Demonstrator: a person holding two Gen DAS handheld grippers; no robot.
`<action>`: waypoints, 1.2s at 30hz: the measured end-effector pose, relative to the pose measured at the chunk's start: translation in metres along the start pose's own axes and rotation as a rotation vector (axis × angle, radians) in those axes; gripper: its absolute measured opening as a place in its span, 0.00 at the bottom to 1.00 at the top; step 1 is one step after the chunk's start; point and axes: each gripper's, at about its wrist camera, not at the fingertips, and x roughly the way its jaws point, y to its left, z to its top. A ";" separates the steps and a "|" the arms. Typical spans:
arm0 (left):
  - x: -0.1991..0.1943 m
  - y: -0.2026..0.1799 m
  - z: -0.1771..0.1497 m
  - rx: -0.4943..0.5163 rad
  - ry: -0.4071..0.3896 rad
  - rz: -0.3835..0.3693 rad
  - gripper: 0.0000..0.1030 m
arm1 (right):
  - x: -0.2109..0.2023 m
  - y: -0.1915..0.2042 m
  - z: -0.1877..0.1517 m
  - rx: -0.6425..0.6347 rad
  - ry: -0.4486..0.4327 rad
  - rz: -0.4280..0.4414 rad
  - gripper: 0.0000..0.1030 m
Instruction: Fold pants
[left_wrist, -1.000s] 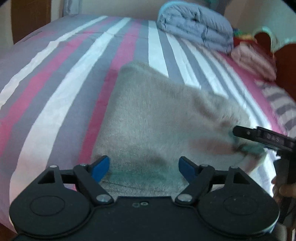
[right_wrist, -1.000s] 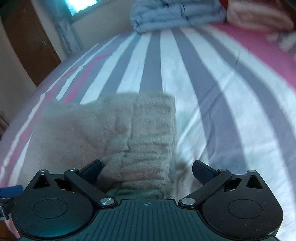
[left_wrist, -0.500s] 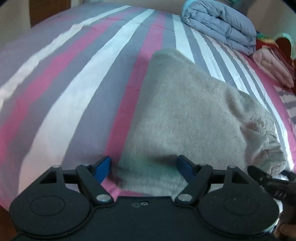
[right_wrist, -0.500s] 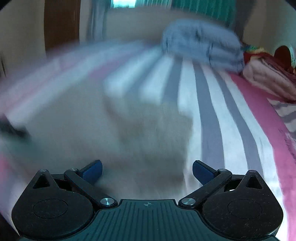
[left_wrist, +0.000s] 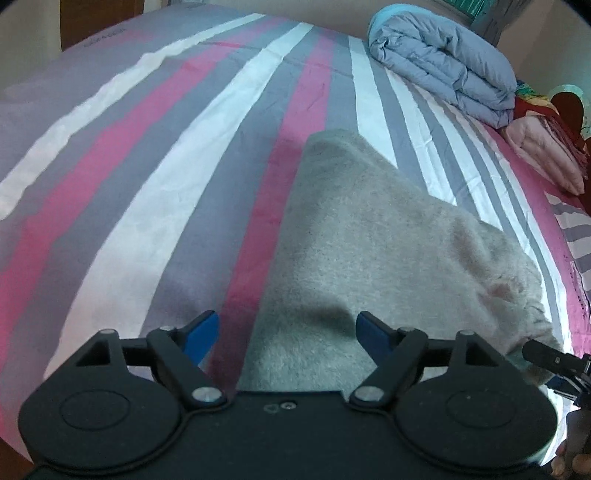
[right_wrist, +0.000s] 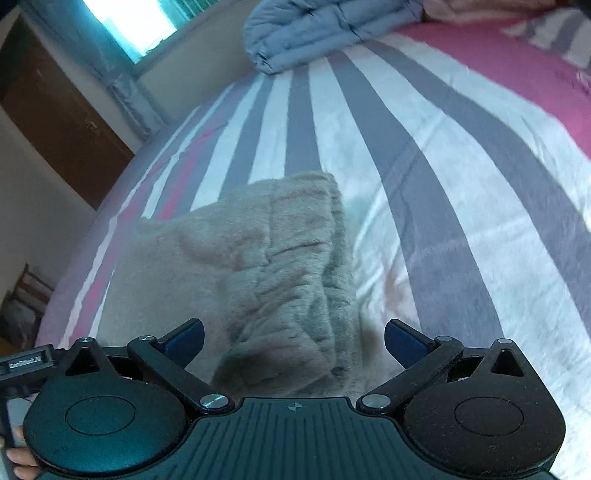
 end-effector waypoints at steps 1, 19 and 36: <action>0.005 0.000 0.000 0.001 0.013 0.000 0.72 | 0.001 -0.001 -0.001 0.008 0.008 0.002 1.00; 0.038 0.000 0.009 0.015 0.062 -0.106 0.74 | 0.049 0.007 0.010 -0.047 0.111 0.044 1.00; 0.033 -0.020 0.010 0.058 0.015 -0.032 0.53 | 0.062 -0.004 0.009 -0.033 0.115 0.132 1.00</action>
